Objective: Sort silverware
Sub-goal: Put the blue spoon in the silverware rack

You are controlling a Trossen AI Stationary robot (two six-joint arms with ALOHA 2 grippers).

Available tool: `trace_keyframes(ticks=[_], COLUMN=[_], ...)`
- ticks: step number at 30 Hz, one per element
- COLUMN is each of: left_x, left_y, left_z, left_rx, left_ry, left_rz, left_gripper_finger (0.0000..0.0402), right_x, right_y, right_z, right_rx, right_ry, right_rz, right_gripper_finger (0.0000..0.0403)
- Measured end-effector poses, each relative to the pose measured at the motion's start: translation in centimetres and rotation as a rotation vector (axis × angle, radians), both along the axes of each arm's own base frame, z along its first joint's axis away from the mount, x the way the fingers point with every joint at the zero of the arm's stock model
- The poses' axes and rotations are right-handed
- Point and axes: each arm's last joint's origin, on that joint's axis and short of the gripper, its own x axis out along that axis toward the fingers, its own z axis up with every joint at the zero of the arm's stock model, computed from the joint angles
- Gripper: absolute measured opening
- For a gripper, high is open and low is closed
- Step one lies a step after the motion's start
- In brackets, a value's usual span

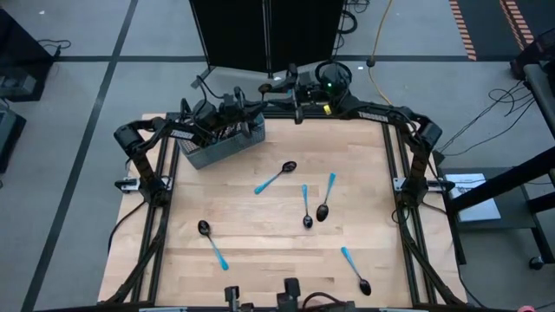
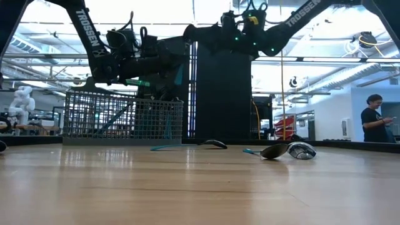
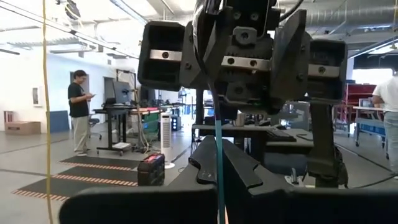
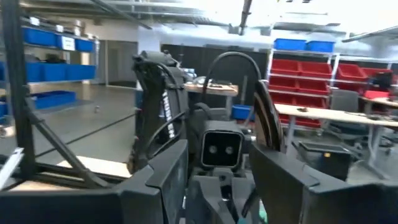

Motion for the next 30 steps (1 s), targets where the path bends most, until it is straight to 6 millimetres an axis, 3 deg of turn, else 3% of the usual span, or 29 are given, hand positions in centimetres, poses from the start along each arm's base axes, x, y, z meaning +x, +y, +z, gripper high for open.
trace_keyframes(ticks=[13,19,24,30], left_x=[0.0,0.1,-0.2,-0.6], left_y=[0.0,-0.1,0.1,0.5], left_z=[0.1,0.0,0.1,0.3], left_rx=[0.000,-0.015,-0.009,0.005], left_ry=[0.000,0.008,-0.004,-0.023], left_rz=[-0.013,-0.049,-0.026,0.004], left_gripper_finger=[0.0000,0.0000,0.0000,0.0000], right_x=[0.2,0.5,-0.6,-2.9], right_y=[0.2,0.6,0.4,0.5], right_z=[0.3,0.3,0.7,2.1], right_rx=[-0.014,-0.002,0.109,0.094], right_ry=[-0.024,-0.022,0.090,0.213], right_rz=[-0.138,-0.120,-0.064,-0.195], right_gripper_finger=[0.0166,0.0166,0.0166,0.0166])
